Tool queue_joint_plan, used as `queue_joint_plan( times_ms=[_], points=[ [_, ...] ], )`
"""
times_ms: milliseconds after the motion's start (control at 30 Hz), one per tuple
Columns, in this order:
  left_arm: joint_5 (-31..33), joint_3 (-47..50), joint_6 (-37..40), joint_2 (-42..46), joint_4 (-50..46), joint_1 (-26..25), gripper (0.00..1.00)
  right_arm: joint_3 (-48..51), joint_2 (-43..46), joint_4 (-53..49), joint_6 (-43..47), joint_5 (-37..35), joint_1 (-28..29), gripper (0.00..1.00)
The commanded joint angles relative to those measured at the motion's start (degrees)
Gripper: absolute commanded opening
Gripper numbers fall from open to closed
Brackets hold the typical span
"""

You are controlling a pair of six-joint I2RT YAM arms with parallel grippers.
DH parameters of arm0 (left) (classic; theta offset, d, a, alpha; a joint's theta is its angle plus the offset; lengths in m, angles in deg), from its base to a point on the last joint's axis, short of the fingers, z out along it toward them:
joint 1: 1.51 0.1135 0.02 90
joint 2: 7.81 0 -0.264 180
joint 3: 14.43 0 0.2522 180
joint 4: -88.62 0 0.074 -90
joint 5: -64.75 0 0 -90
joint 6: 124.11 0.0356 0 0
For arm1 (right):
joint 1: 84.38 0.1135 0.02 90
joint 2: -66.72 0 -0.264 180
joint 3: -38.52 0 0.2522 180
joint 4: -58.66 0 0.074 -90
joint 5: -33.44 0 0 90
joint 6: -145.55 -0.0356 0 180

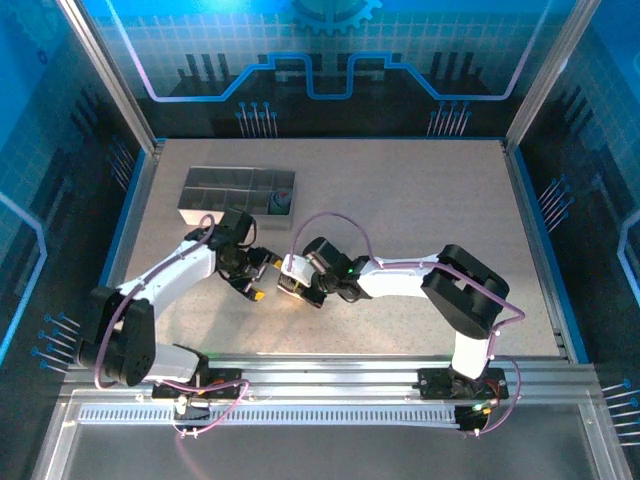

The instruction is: Roll the socks

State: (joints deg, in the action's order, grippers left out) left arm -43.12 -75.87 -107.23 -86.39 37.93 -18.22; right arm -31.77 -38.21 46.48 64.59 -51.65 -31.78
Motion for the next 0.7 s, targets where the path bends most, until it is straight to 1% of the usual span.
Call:
queue_joint_plan(
  times_ms=[0, 100, 167, 433, 567, 667],
  points=[
    [-1.7, 3.2, -0.4, 2.4, 2.2, 0.0, 0.66, 3.2, -5.6, -12.6, -3.3, 7.4, -2.6, 0.00],
    [-2.7, 4.7, -0.1, 3.2, 6.4, -0.8, 0.60, 3.6, -6.8, -12.4, -4.9, 12.6, -5.2, 0.00],
    [-3.6, 5.2, 0.3, 2.1, 9.0, -1.7, 0.60, 3.5, -8.0, -12.4, -6.2, 16.5, -7.2, 0.00],
    [-3.3, 3.3, 1.9, -6.6, 13.6, -7.1, 0.64, 2.5, -12.6, -13.5, -9.7, 26.5, -13.0, 0.00],
    [-1.6, 2.0, 2.8, -10.4, 13.8, -8.5, 0.64, 2.0, -14.2, -13.5, -11.4, 30.2, -15.3, 0.00],
    [0.3, 0.8, 3.8, -13.2, 12.9, -8.9, 0.63, 1.2, -15.5, -14.6, -12.3, 31.5, -16.5, 0.00]
  ],
)
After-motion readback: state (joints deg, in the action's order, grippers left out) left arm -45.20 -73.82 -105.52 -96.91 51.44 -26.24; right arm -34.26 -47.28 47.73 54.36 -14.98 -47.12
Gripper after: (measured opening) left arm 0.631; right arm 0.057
